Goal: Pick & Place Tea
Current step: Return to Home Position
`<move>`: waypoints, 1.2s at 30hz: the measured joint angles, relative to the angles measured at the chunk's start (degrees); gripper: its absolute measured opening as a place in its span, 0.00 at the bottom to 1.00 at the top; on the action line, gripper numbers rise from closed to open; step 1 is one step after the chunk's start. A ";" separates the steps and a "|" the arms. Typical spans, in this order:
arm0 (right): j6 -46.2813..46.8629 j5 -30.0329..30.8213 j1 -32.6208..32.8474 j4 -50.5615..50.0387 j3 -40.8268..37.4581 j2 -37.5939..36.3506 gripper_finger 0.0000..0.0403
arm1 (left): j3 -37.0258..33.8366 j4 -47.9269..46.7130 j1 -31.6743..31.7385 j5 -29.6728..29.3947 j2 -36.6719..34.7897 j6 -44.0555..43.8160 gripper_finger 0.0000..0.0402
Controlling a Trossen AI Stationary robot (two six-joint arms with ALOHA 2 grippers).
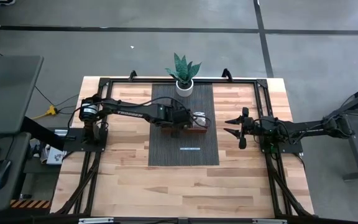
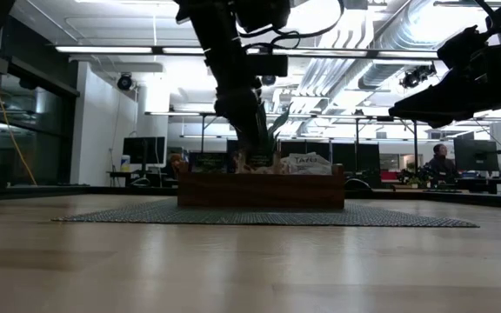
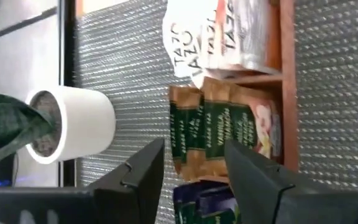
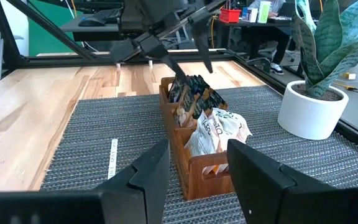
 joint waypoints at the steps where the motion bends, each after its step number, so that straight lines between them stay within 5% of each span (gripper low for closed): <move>1: -0.01 0.00 0.00 0.01 0.00 0.00 0.39 | 0.00 0.54 -0.24 -0.06 0.00 -0.02 0.41; 9: 0.02 0.00 0.00 -0.01 0.00 0.02 0.40 | -4.22 8.32 -2.93 5.30 -4.60 1.15 0.42; 24: -0.01 -0.01 0.00 -0.01 0.00 -0.01 0.40 | -50.53 51.23 -4.86 17.02 -33.42 -1.76 0.42; 36: 0.00 0.00 0.00 -0.25 0.01 0.07 0.39 | -79.22 66.33 -4.84 17.98 -64.35 -0.43 0.42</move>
